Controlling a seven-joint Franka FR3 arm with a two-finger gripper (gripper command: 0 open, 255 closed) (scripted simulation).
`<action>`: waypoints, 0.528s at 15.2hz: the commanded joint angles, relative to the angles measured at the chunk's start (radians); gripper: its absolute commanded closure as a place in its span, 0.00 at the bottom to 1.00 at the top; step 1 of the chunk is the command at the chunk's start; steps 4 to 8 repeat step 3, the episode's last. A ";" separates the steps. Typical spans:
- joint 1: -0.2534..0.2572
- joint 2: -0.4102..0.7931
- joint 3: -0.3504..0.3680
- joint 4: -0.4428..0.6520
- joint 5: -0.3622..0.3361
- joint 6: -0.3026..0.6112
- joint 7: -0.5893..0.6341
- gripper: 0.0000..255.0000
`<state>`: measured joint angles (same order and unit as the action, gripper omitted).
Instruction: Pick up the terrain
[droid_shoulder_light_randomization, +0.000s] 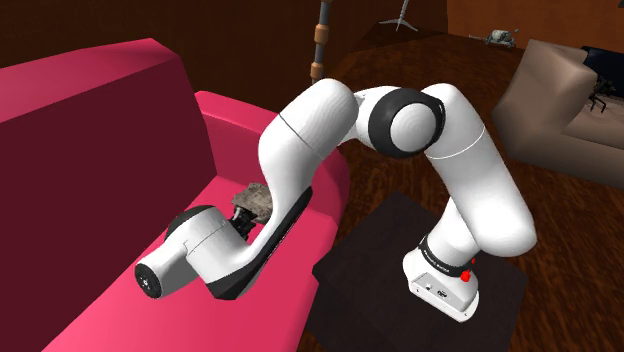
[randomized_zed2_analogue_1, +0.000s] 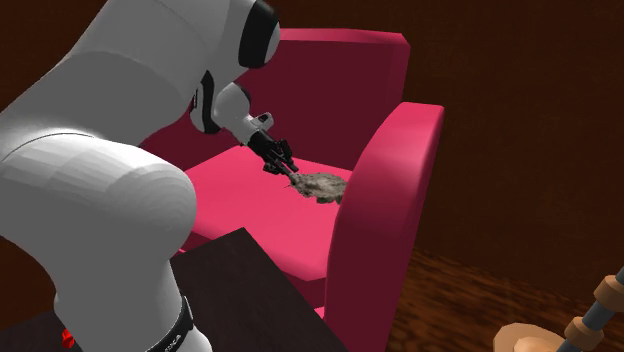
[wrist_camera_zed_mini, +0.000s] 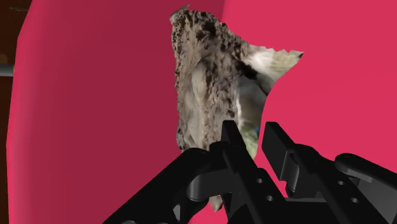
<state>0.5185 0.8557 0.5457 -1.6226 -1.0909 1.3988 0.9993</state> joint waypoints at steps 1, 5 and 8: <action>-0.004 -0.020 0.006 -0.004 0.006 -0.010 -0.011 1.00; -0.004 -0.022 0.006 -0.005 0.007 -0.011 -0.012 1.00; -0.004 -0.022 0.006 -0.005 0.007 -0.011 -0.012 1.00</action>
